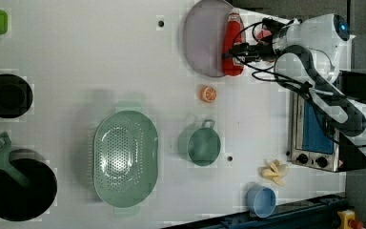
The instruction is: Pick ketchup from plate and place it on table.
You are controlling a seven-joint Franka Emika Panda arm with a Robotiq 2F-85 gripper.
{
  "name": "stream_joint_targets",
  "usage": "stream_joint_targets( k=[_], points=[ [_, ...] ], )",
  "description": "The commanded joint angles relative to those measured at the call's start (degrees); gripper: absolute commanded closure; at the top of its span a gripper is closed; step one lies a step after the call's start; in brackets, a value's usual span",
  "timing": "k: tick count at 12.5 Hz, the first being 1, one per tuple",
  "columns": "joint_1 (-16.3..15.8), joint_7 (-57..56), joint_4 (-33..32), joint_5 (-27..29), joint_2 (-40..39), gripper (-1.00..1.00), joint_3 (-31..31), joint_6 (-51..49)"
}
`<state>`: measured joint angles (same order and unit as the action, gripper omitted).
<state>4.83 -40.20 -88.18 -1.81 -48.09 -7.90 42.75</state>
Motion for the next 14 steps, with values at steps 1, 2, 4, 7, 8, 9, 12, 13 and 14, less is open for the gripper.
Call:
stream_joint_targets(
  k=[1,2,4,7,8,9,12,13,14],
  points=[
    [-0.3,-2.8,2.4,-2.1,-1.2,-1.00,-0.2,4.4],
    [-0.4,-2.8,2.4,-2.3,-1.8,-1.00,-0.1,5.1],
    [-0.7,-2.8,2.9,-2.3,-2.5,-1.00,-0.4,6.6],
    [-0.8,-2.8,2.9,-2.3,-2.7,-0.68,0.2,6.3],
    [-0.8,-2.8,3.0,-2.3,-2.7,-0.42,0.2,6.4],
    [-0.9,-2.8,3.1,-2.3,-2.7,-0.20,0.2,6.4],
    [-0.9,-1.8,3.4,-2.0,-1.6,-0.19,0.0,6.3],
    [-0.9,-0.8,3.7,-1.8,-0.6,-0.19,-0.2,6.3],
    [-0.8,0.0,4.0,-1.8,0.8,-0.19,-0.5,6.1]
  ],
)
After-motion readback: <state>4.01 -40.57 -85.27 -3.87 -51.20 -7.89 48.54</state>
